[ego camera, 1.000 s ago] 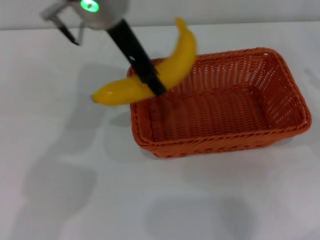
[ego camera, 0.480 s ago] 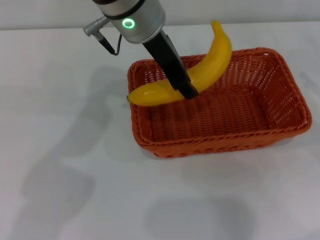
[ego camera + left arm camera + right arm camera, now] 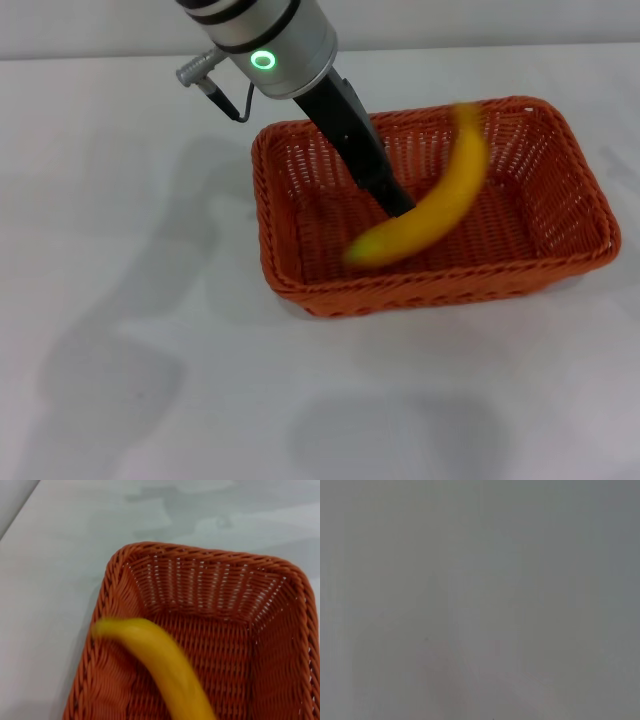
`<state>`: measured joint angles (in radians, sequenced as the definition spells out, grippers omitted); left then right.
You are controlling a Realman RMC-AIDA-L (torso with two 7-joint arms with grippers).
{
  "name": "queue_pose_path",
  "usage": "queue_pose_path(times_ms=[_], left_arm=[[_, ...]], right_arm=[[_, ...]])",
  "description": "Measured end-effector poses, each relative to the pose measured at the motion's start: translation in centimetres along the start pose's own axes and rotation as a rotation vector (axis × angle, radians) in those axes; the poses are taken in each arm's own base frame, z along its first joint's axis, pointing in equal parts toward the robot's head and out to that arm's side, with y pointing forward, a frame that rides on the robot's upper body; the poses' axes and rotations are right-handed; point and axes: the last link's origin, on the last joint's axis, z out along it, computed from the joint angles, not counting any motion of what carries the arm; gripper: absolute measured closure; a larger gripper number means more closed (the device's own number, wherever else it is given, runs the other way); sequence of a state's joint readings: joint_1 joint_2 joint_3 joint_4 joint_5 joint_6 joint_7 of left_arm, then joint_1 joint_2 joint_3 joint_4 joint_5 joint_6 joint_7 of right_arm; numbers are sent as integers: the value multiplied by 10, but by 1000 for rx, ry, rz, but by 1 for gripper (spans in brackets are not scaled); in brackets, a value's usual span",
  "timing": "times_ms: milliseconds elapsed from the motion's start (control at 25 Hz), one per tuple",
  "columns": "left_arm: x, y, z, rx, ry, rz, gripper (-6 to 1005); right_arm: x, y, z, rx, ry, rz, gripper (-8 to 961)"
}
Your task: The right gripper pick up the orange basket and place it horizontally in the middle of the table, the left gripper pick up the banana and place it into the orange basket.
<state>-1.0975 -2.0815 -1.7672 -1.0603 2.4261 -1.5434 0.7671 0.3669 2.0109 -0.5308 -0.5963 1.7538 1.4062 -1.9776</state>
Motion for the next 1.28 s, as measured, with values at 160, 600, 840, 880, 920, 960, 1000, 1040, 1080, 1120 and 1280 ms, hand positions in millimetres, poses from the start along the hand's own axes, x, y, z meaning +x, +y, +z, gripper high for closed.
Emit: queue_pose_path(times_ms=[160,600,840,880,920,960,1000,1040,1080,1120,1280], left_arm=[[-7,0,-4,10,44,-20,170],[-82,1,-58,240,466,-115,172],[-153,7,-91,341,758,-212,173],[-170,8,-95,366,806,-230,173],[-197,12,-100,404,888,-259,173],[-197,12,-100,404,888,-259,173],[-211,14,-101,423,932,-278,173],[-224,17,-102,442,974,-291,173],[-233,18,-103,454,1013,-295,173],[-247,22,-103,472,1063,-305,173],[-290,36,-97,548,1177,-318,173]], right_arm=[[-1,-1,-1,2,3,-9,80],[1,2,-4,-17,10,-82,81],[-1,7,-7,-49,-14,-100,82],[-1,7,-8,-50,-18,-100,82],[-1,8,-9,-52,-21,-101,82],[0,8,-10,-52,-22,-102,82],[1,8,-11,-50,-22,-101,82],[2,8,-13,-44,-20,-98,82],[3,7,-16,-35,-16,-94,82],[5,6,-17,-27,-12,-91,82],[12,-2,-29,40,11,-66,83]])
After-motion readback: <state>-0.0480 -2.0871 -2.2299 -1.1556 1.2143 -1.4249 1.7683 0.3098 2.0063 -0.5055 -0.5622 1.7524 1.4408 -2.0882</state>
